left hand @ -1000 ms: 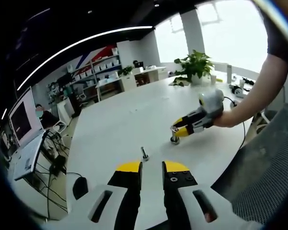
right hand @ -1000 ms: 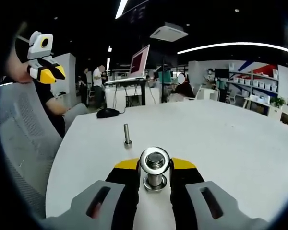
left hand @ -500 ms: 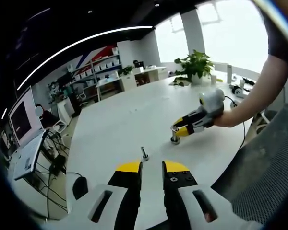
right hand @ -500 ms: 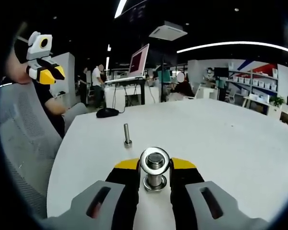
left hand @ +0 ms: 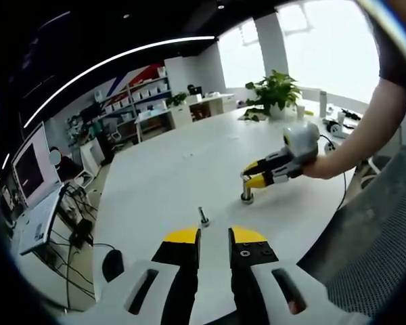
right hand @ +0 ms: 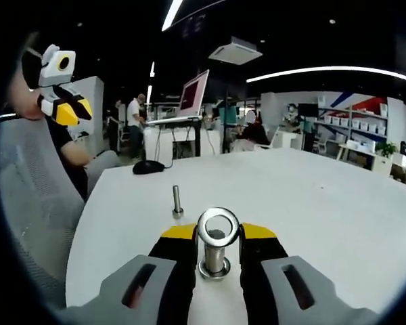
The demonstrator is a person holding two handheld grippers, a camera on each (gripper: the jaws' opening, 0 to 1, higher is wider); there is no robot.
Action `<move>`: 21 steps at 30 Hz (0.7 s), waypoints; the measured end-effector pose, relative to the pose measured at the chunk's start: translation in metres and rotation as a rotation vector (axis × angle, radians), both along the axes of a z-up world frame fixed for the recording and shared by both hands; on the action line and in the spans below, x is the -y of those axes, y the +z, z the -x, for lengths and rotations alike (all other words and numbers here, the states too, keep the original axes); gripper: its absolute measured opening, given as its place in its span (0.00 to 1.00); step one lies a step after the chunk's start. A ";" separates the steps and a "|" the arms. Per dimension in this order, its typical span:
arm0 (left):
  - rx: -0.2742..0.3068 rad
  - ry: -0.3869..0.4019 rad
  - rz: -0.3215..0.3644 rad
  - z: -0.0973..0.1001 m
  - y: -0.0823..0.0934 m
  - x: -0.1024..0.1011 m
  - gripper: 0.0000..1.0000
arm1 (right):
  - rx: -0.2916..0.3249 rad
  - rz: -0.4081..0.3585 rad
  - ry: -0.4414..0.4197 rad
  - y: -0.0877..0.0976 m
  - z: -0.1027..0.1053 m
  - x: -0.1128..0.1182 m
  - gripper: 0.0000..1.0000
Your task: Place the washer onto the threaded stud by aligning its center hole with the stud, sliding it down to the base, and recovering from edge contact or off-axis alignment until the washer reaches the visible bottom stop.
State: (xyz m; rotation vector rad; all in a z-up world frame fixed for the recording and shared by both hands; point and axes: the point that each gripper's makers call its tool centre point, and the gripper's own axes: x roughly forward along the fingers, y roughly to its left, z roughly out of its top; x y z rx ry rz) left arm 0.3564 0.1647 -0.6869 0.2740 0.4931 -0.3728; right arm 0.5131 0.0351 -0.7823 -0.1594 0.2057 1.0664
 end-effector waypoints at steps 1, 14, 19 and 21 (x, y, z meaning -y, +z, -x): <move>0.000 -0.001 -0.002 0.000 0.000 0.000 0.15 | -0.010 0.018 0.008 -0.006 -0.002 -0.003 0.25; 0.002 0.000 0.002 0.000 0.001 0.000 0.15 | -0.049 0.077 0.000 -0.017 0.004 0.003 0.25; 0.000 0.000 0.003 0.000 0.000 0.000 0.15 | -0.061 0.130 0.015 -0.018 0.006 0.000 0.25; 0.000 0.001 0.002 0.000 0.000 -0.001 0.15 | -0.055 0.170 0.023 -0.022 0.006 -0.002 0.25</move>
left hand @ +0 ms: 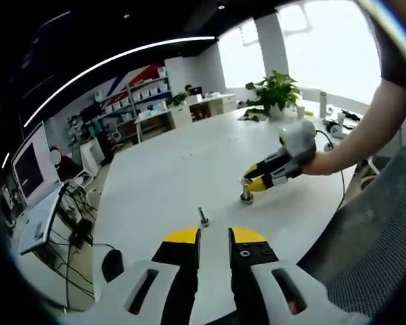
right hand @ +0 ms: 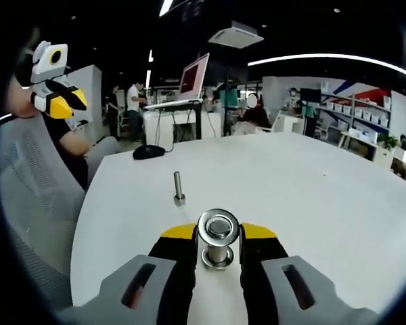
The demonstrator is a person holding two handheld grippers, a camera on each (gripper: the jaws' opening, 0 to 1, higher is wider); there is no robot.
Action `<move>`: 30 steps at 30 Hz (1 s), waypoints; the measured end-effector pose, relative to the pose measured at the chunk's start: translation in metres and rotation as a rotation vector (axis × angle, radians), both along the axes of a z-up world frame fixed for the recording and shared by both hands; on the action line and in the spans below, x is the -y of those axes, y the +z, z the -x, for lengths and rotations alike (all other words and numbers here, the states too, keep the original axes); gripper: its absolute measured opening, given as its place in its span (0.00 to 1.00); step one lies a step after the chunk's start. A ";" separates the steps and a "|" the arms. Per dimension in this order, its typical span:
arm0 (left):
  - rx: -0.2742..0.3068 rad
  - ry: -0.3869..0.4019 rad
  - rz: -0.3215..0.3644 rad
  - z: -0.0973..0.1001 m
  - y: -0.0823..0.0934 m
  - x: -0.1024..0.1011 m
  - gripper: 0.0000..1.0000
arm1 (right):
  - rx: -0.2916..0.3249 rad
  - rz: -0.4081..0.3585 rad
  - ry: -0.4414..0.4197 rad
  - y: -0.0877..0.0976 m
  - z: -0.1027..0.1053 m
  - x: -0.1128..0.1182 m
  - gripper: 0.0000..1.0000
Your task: Place the washer onto the threaded stud by aligning its center hole with the stud, sliding it down to the base, and recovering from edge contact or off-axis alignment until the washer reaches the visible bottom stop.
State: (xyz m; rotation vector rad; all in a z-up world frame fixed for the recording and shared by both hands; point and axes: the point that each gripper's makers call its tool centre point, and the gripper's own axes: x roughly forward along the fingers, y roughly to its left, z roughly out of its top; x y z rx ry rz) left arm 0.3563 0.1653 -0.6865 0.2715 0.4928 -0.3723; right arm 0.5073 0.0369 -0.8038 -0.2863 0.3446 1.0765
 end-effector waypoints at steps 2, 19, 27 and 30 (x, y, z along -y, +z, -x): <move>0.000 0.003 0.003 0.000 0.000 0.000 0.15 | -0.009 0.002 -0.006 -0.001 -0.002 -0.001 0.25; 0.005 0.001 0.009 -0.001 0.001 0.000 0.15 | -0.002 -0.034 -0.042 0.013 0.000 0.011 0.30; 0.011 0.009 0.043 -0.002 0.003 0.000 0.16 | 0.022 -0.137 -0.128 0.052 0.002 0.030 0.30; 0.018 0.015 0.056 -0.002 0.007 -0.001 0.16 | 0.032 -0.150 -0.152 0.065 0.006 0.036 0.30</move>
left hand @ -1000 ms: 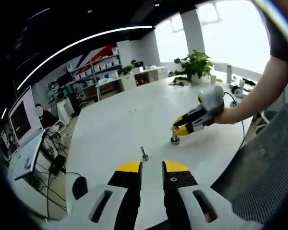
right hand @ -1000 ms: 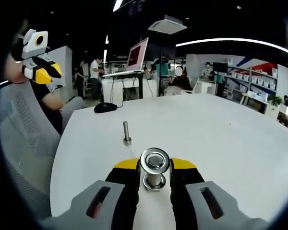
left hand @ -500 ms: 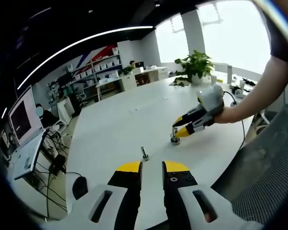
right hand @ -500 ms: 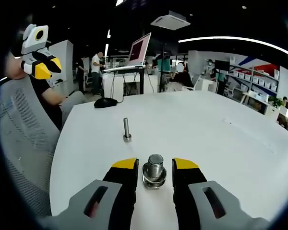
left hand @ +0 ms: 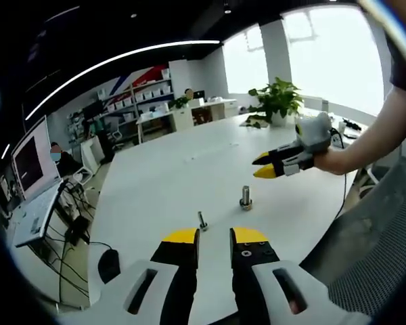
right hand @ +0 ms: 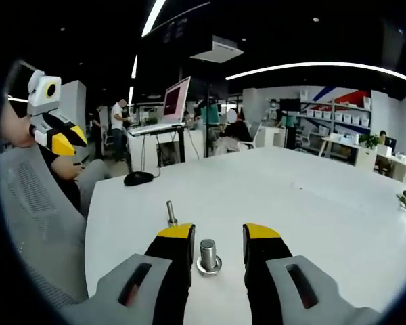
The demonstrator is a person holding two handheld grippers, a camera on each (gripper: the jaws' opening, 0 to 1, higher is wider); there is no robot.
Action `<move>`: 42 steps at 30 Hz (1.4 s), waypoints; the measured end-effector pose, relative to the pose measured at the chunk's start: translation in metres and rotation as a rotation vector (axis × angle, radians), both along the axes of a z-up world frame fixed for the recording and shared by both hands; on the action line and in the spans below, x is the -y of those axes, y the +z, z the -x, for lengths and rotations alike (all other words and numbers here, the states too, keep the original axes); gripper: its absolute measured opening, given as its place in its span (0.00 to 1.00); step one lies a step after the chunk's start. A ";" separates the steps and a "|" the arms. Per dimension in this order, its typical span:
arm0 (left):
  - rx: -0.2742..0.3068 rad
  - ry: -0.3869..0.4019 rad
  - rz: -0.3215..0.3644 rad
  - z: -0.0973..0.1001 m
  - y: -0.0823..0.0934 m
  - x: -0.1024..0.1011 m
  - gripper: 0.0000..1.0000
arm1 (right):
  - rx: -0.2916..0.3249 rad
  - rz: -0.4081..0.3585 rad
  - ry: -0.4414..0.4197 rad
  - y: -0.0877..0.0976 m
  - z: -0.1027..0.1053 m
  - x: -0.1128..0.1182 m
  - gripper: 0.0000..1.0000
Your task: Place the washer onto the threaded stud by aligning its center hole with the stud, sliding it down to the base, and recovering from edge contact or off-axis alignment until the washer reaches the visible bottom stop.
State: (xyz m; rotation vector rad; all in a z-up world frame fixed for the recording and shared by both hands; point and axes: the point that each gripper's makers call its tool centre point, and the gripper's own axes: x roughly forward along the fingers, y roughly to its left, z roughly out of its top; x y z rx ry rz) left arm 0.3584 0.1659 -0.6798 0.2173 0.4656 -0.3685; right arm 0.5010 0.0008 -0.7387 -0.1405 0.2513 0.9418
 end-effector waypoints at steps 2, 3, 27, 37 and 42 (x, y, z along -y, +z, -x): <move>0.006 0.004 0.008 0.000 0.001 -0.001 0.16 | 0.004 -0.011 -0.013 0.006 0.003 0.003 0.31; 0.008 0.008 0.012 0.000 0.002 -0.002 0.16 | 0.009 -0.013 -0.019 0.010 0.005 0.006 0.31; 0.073 0.061 0.101 -0.004 0.020 -0.010 0.17 | -0.040 -0.047 -0.236 0.068 0.079 0.072 0.33; 0.076 0.065 0.107 -0.004 0.019 -0.012 0.17 | -0.043 -0.068 -0.261 0.086 0.103 0.083 0.33; 0.087 0.068 0.114 -0.006 0.019 -0.014 0.17 | -0.057 -0.059 -0.269 0.088 0.110 0.081 0.33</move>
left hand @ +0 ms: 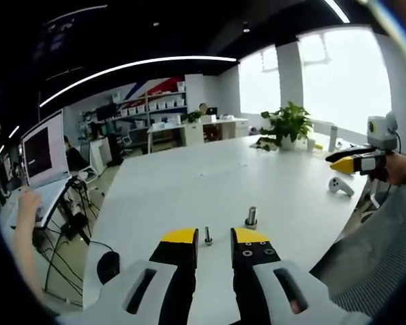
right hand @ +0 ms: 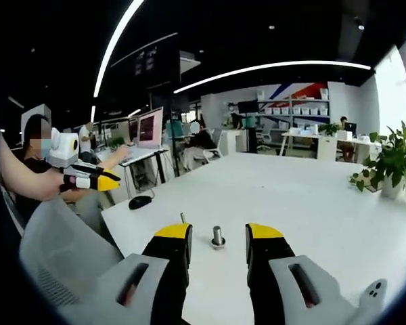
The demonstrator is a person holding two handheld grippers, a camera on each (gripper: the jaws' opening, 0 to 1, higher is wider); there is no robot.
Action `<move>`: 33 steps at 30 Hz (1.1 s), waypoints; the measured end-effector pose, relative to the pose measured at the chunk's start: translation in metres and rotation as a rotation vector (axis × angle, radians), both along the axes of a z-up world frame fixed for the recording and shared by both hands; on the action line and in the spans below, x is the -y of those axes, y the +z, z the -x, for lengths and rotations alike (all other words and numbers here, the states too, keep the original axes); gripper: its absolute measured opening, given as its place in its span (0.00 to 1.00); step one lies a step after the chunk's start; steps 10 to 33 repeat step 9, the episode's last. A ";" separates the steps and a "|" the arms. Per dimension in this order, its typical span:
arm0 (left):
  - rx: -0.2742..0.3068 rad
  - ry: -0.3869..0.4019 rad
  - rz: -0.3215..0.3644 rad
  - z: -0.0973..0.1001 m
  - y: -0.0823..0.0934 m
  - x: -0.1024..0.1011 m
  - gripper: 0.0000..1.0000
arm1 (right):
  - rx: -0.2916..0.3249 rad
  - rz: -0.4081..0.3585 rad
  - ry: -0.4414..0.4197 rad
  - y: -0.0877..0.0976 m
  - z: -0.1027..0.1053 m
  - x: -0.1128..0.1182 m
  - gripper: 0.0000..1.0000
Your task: Place the washer onto the threaded stud by aligning its center hole with the stud, sliding it down to the base, and recovering from edge contact or off-axis alignment until the washer reaches the visible bottom stop.
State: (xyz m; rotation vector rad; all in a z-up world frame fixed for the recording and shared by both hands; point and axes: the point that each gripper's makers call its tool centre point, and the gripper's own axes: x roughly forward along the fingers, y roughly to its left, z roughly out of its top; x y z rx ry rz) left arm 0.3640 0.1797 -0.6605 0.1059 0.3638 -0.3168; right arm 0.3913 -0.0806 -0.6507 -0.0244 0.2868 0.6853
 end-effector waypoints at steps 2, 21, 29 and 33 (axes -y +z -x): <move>0.008 0.004 0.007 0.000 0.001 -0.001 0.17 | -0.001 -0.006 0.000 0.001 0.002 -0.001 0.33; 0.026 0.016 0.023 0.000 0.003 -0.006 0.17 | 0.039 0.056 0.050 -0.003 0.006 -0.011 0.33; 0.026 0.016 0.023 0.000 0.003 -0.006 0.17 | 0.039 0.056 0.050 -0.003 0.006 -0.011 0.33; 0.026 0.016 0.023 0.000 0.003 -0.006 0.17 | 0.039 0.056 0.050 -0.003 0.006 -0.011 0.33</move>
